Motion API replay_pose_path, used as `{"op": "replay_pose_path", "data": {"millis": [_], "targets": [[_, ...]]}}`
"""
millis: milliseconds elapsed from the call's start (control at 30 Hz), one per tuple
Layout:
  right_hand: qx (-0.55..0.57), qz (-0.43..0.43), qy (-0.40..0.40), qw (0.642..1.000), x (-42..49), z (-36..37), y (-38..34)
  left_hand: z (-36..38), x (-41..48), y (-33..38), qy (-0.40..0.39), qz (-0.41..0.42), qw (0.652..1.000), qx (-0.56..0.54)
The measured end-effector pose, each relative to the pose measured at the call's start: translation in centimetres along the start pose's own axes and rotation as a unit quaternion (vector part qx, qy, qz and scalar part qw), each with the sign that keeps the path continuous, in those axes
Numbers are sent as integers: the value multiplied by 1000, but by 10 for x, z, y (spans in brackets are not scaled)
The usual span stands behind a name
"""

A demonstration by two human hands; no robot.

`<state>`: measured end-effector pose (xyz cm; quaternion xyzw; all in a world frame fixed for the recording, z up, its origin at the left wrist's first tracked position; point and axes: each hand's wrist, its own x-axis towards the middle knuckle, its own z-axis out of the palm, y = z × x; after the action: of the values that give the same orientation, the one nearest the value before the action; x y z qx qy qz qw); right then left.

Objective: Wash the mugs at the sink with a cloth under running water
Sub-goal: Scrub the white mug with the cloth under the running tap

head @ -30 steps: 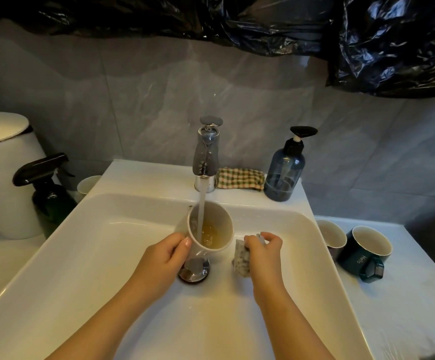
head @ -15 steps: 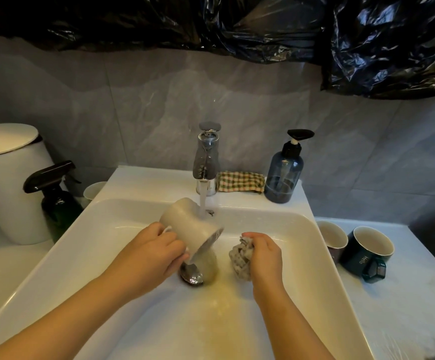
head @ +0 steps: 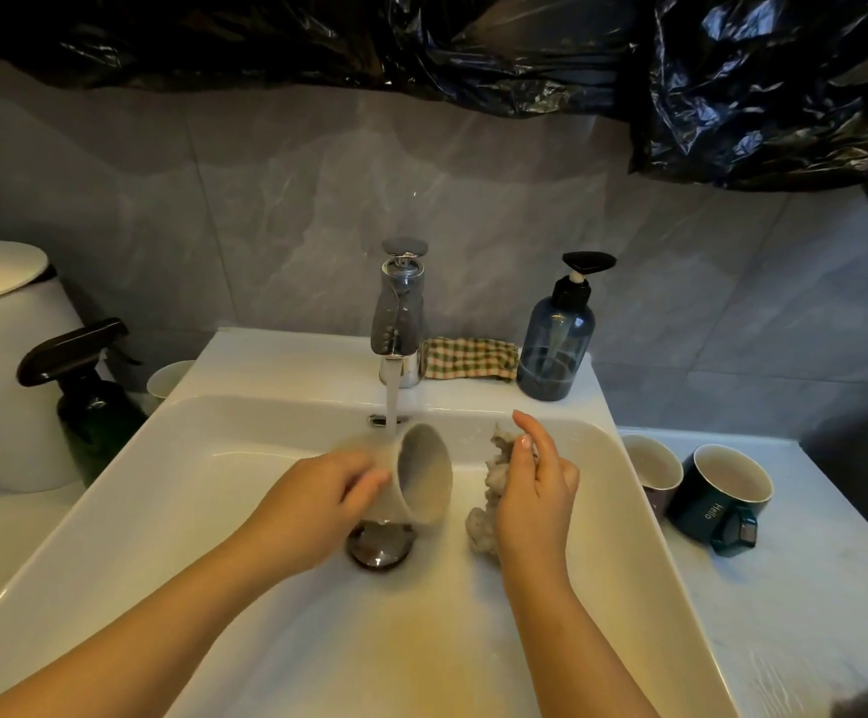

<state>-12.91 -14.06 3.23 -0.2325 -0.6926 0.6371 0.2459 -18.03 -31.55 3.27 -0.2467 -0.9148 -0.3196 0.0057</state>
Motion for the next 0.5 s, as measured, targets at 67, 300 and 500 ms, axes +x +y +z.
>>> {"op": "replay_pose_path", "data": {"millis": [67,300,500], "targets": [[21,8,22,1000,1,0,2,6,4,7,4,-129,971,-201],[68,74,101,990,10,-2,4,24,10,9,-26,-265,839,-475],[37,10,-50,998,-2,20,-10,15,9,2,-7,-309,817,-486]]}}
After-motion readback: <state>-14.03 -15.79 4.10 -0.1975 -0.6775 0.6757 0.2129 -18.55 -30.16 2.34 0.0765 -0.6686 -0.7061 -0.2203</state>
